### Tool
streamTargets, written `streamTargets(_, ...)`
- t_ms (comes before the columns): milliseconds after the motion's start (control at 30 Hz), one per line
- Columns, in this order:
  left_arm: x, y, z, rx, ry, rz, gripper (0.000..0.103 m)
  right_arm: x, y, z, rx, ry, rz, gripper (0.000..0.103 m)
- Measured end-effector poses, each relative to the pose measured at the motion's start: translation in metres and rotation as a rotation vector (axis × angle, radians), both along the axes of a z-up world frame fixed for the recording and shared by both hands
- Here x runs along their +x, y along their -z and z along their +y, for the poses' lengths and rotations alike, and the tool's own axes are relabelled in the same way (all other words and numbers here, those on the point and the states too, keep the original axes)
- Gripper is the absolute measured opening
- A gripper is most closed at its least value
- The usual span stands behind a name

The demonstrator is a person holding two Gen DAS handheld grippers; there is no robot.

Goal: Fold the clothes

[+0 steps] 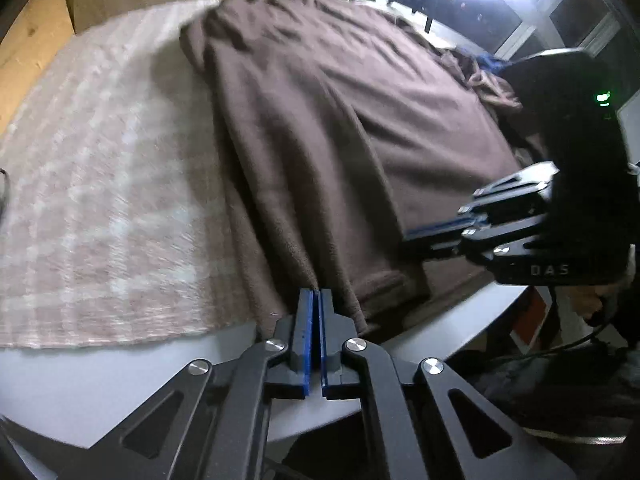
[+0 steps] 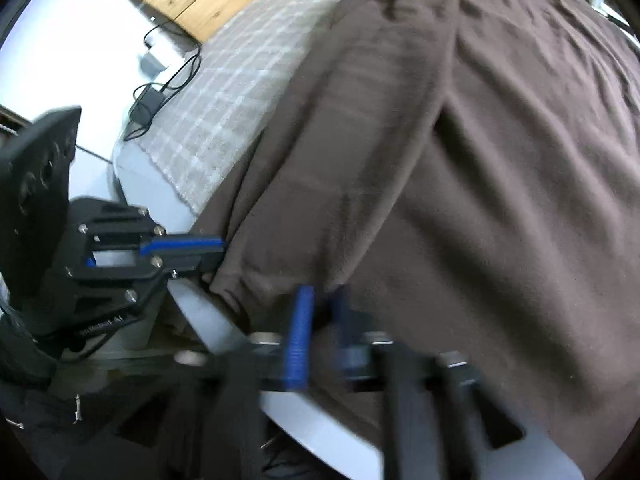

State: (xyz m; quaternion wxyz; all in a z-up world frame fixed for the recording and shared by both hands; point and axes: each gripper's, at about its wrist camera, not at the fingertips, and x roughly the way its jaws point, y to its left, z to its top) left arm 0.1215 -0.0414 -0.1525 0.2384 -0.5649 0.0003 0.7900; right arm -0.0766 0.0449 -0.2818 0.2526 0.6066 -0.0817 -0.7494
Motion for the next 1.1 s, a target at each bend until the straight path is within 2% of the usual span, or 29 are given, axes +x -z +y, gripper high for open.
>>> streamTargets(67,0.007,-0.021,-0.010,-0.002,-0.018,0.047,0.002,0.001,-0.008,0.004,-0.064,0.013,-0.003,0.003)
streamTargets(100,0.010,-0.024,-0.015,0.006,-0.022,0.053,0.002,0.001,-0.009,0.004,-0.065,0.010,-0.002,0.003)
streamTargets(167,0.008,-0.011,-0.013,0.008,-0.030,0.020,0.002,0.002,-0.002,0.003,-0.011,-0.011,-0.017,0.004)
streamTargets(233,0.008,0.007,-0.010,-0.024,-0.039,-0.023,0.003,0.003,0.008,0.002,0.070,-0.036,-0.048,0.004)
streamTargets(300,0.009,0.014,-0.006,-0.035,-0.050,-0.041,0.006,0.004,0.001,0.005,0.114,-0.061,-0.063,0.008)
streamTargets(333,0.011,0.008,-0.012,-0.013,-0.069,-0.032,0.009,0.003,-0.007,0.008,0.132,-0.071,-0.060,0.009)
streamTargets(400,0.015,-0.001,-0.030,0.018,-0.117,-0.012,0.027,-0.002,-0.033,0.016,0.140,-0.080,-0.012,0.009)
streamTargets(433,0.015,-0.005,-0.038,0.032,-0.145,-0.002,0.029,-0.007,-0.049,0.022,0.138,-0.078,0.014,0.012)
streamTargets(500,0.010,0.001,-0.040,0.056,-0.171,-0.024,0.029,-0.026,-0.083,0.033,0.118,-0.052,0.070,0.024)
streamTargets(567,0.005,0.007,-0.043,0.079,-0.197,-0.046,0.030,-0.055,-0.110,0.035,0.125,-0.022,0.144,0.050)
streamTargets(600,0.003,0.010,-0.044,0.090,-0.210,-0.056,0.030,-0.071,-0.121,0.034,0.137,-0.005,0.180,0.054)
streamTargets(667,0.001,0.015,-0.039,0.104,-0.205,-0.058,0.030,-0.112,-0.127,0.025,0.165,0.023,0.222,0.055)
streamTargets(767,-0.002,0.017,-0.032,0.127,-0.201,-0.046,0.030,-0.176,-0.107,-0.009,0.184,0.030,0.194,0.055)
streamTargets(867,-0.002,0.016,-0.035,0.132,-0.212,-0.039,0.030,-0.228,-0.075,-0.056,0.275,0.003,0.173,0.055)
streamTargets(967,-0.002,0.016,-0.041,0.140,-0.230,-0.038,0.030,-0.263,-0.046,-0.082,0.402,-0.002,0.147,0.055)
streamTargets(1100,0.003,0.019,-0.046,0.146,-0.221,-0.029,0.028,-0.289,-0.019,-0.087,0.479,0.014,0.068,0.055)
